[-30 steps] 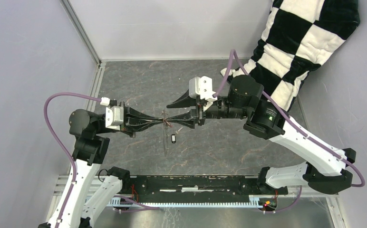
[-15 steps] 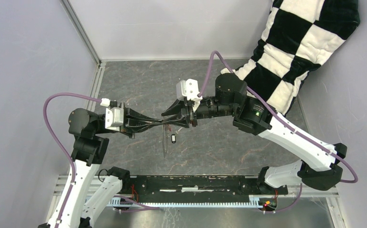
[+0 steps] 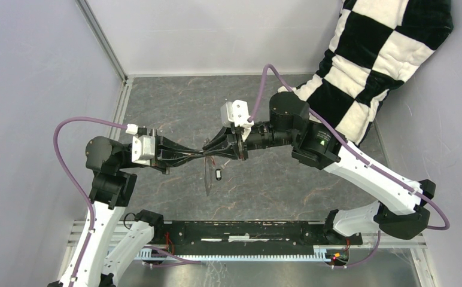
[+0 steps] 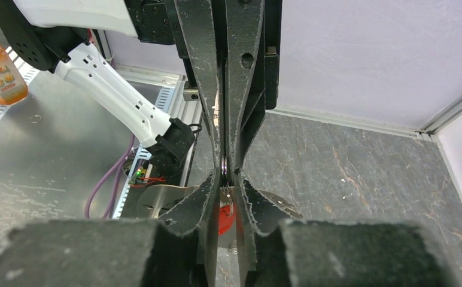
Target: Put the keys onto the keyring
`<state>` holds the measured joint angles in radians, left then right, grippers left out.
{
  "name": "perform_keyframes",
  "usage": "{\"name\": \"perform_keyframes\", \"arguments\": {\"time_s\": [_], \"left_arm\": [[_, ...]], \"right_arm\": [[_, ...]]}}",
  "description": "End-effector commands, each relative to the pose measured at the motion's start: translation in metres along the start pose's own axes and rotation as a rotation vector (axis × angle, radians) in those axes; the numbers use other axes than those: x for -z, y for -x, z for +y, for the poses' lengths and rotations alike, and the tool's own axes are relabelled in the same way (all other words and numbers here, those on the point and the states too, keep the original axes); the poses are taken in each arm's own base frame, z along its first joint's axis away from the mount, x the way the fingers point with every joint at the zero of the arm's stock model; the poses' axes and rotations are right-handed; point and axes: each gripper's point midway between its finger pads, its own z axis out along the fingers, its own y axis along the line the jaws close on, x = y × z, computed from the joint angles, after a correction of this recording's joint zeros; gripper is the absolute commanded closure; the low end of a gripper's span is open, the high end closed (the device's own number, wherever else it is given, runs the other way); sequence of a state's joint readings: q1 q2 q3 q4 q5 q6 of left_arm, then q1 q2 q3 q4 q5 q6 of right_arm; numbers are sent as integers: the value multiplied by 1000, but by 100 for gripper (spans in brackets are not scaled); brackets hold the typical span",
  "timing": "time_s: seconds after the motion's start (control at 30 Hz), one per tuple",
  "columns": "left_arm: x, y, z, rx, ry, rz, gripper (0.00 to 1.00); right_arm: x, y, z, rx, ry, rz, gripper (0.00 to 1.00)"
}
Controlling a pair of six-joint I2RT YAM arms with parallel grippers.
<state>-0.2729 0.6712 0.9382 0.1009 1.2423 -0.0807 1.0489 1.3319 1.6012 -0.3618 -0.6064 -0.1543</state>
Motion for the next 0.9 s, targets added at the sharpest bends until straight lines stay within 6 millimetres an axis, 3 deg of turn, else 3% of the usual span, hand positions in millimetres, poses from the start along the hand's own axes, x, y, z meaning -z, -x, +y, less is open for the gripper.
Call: {"name": "perform_keyframes", "arguments": {"time_s": [0.0,0.1,0.23,0.4,0.43,0.5,0.6,0.7,0.87], "left_arm": [[-1,17,-5,-86,-28,-19,98],[-1,17,-5,-86,-34,-19,98],[-1,16,-5,-84,-34,-14,98],[1,1,2,-82,-1,29,98],[2,-5,4,-93,5,54,91],[6,-21,7,-113,11,121,62],[12,-43,7,-83,12,212,49],[14,-54,7,-68,-1,256,48],[17,-72,9,-32,-14,305,58]], "right_arm": [[-4,0,1,-14,27,-2,78],[-5,-1,2,-14,32,-3,77],[-3,2,1,-6,21,-6,99],[6,-3,-6,-5,-44,33,100],[8,-7,-8,-7,-60,51,100],[10,-18,-13,-16,-90,95,100],[9,-38,-18,-35,-110,181,100],[6,-57,-20,-58,-108,260,100],[-1,-66,-19,-63,-101,298,100]]}}
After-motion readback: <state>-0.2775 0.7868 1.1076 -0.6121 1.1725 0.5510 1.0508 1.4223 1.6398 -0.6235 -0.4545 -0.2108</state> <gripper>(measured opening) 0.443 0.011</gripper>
